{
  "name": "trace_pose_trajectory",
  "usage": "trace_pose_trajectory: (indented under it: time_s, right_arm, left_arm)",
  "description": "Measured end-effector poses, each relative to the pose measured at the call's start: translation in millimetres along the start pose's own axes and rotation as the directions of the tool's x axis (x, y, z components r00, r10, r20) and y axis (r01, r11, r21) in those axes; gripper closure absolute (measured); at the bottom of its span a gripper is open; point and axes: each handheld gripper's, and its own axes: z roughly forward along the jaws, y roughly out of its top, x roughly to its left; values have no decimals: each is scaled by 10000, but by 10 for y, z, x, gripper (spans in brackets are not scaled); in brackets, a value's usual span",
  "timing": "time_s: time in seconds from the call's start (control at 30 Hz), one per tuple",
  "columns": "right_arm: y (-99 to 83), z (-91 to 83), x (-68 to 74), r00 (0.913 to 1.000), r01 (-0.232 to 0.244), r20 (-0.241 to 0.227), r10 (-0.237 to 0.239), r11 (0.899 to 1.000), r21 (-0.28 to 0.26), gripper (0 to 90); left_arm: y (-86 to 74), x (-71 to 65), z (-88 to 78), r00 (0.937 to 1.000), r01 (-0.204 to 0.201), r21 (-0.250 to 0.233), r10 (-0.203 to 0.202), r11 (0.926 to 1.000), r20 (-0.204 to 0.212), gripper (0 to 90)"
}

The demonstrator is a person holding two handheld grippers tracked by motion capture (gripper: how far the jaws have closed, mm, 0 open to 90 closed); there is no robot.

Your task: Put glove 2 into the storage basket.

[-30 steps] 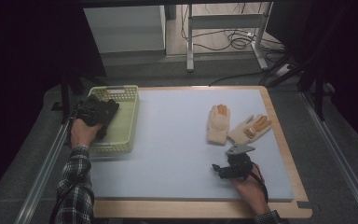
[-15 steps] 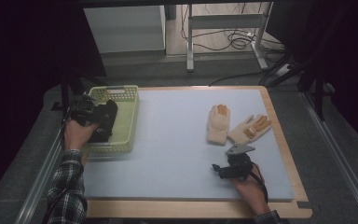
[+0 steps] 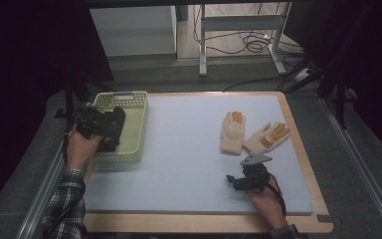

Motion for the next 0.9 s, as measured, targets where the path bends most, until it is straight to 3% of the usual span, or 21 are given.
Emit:
trace_pose_trajectory:
  time_s: [0.23,0.53,0.73,0.9]
  right_arm:
    - [0,0,1,10000,-1,1,1,10000,0,178]
    - [0,-2,0,10000,10,4,-10,10000,20,179]
    - [0,-3,1,10000,-5,-1,5,10000,24,178]
    - [0,-3,0,10000,4,4,-4,10000,20,179]
  left_arm:
    - [-13,-133,-88,9988,-423,-344,431,9985,234,7]
    - [-40,-367,-176,9928,-920,-855,980,9921,691,7]
    - [-110,-590,-211,9813,-1327,-1304,1487,9825,1222,9]
    - [-177,-757,-207,9727,-1682,-1528,1891,9738,1343,10]
